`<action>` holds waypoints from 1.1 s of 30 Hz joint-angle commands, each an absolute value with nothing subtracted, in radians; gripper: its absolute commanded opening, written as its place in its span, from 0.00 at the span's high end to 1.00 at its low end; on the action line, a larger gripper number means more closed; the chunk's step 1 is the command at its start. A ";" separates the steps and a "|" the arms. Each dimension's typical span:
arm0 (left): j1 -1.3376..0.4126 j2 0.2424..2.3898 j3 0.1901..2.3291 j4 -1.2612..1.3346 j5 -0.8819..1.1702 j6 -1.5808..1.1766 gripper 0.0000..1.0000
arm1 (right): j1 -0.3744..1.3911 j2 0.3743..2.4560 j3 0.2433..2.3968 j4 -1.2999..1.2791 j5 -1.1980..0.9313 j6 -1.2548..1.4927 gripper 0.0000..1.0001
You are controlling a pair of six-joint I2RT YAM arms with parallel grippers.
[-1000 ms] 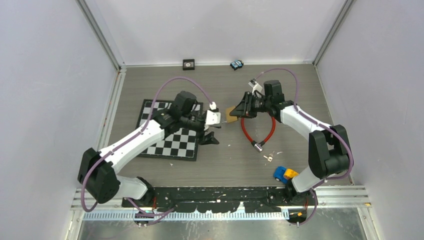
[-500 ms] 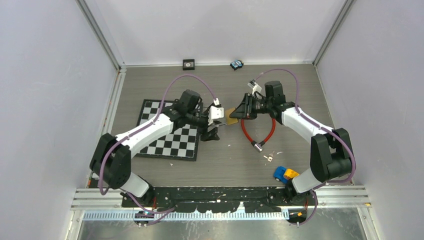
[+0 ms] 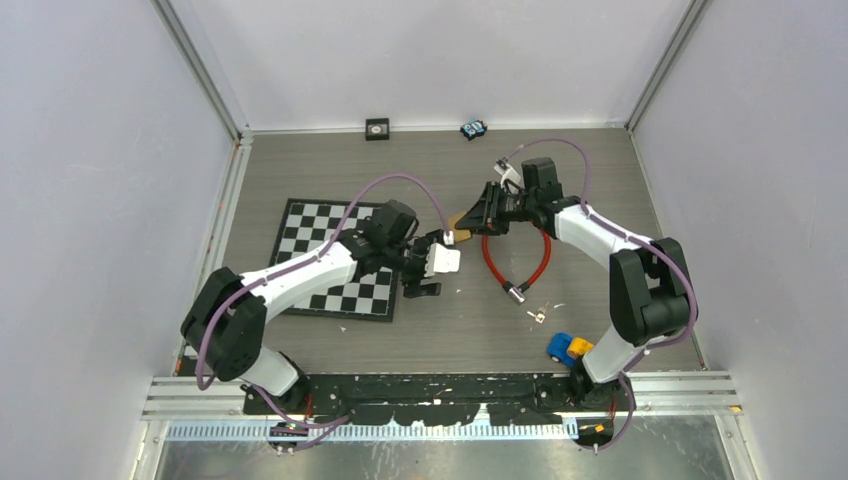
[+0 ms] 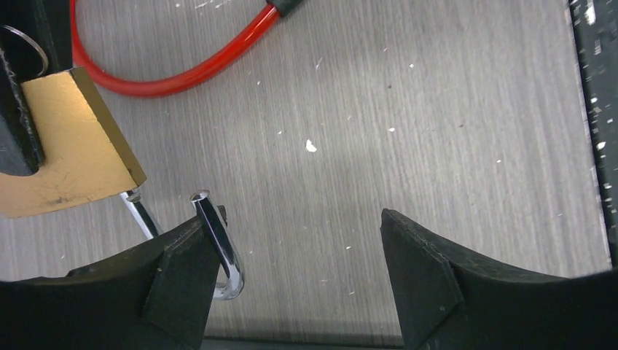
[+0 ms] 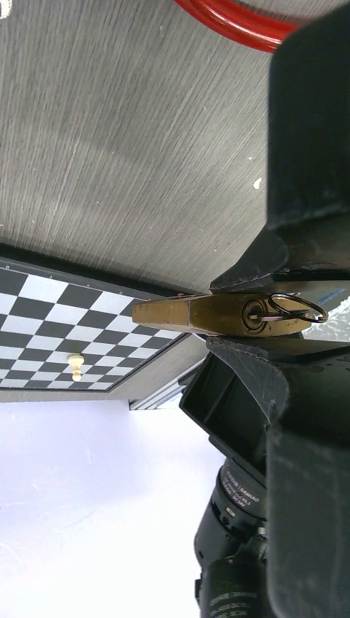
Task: Unlock with the key
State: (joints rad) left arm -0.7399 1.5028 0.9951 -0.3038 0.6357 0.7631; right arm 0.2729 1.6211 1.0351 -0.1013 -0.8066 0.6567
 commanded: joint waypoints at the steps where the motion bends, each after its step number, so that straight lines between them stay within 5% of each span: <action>1: -0.759 1.442 0.992 -0.307 0.587 0.832 0.21 | 0.261 1.638 1.123 -0.007 -0.793 0.705 0.99; 7: -0.729 1.379 1.034 -0.291 0.513 0.731 0.15 | 0.262 1.741 1.170 0.077 -0.773 0.681 0.99; 10: -0.698 1.354 1.039 -0.268 0.474 0.674 0.01 | 0.261 1.820 1.201 0.135 -0.763 0.687 0.99; 27: -0.663 1.259 0.974 -0.235 0.407 0.645 0.00 | 0.259 2.240 1.555 0.123 -0.787 0.629 0.99; 33: -0.664 1.257 0.960 -0.235 0.412 0.653 0.00 | 0.232 2.293 1.595 0.126 -0.824 0.644 0.86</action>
